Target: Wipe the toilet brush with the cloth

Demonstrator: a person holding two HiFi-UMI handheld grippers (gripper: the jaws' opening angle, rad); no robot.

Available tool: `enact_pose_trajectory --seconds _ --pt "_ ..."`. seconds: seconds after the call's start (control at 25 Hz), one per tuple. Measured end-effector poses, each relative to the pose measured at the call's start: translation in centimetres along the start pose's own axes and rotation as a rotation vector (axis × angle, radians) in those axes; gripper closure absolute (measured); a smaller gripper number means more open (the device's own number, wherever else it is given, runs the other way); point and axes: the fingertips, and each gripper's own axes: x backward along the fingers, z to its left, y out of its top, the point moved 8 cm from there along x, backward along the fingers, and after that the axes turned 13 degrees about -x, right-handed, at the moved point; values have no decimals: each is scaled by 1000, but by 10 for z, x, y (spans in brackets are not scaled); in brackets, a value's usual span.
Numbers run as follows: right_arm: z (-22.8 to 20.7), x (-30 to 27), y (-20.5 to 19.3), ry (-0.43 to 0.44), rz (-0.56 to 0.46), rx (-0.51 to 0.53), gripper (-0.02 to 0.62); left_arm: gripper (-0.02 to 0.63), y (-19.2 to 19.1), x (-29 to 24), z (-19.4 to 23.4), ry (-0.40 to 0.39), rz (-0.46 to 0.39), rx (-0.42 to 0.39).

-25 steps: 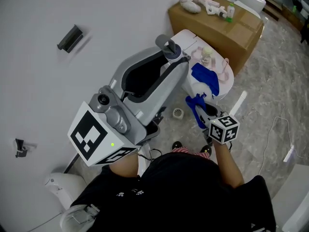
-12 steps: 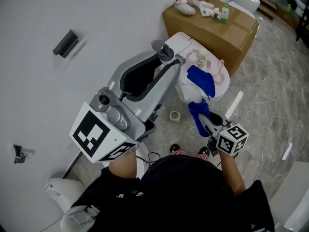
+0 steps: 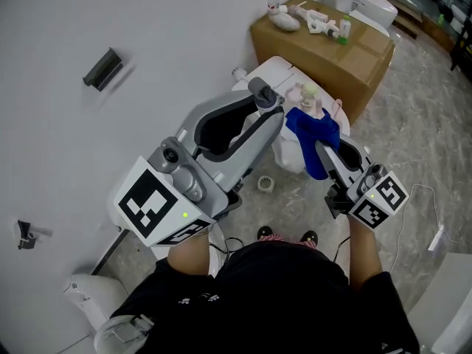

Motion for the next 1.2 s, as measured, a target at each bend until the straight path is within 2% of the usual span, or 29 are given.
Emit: enact_pose_trajectory --seconds 0.2,0.4,0.56,0.8,1.2 --pt "31 -26 42 172 -90 41 531 517 0 4 -2 -35 2 17" --pt "46 -42 60 300 -95 61 531 517 1 5 -3 -72 -17 55" --pt "51 -51 63 375 -93 25 531 517 4 5 -3 -100 -44 81" --pt "60 -58 62 537 -89 -73 531 517 4 5 -6 -134 -58 95" --pt "66 -59 62 620 -54 -91 531 517 7 5 -4 -145 -72 85"
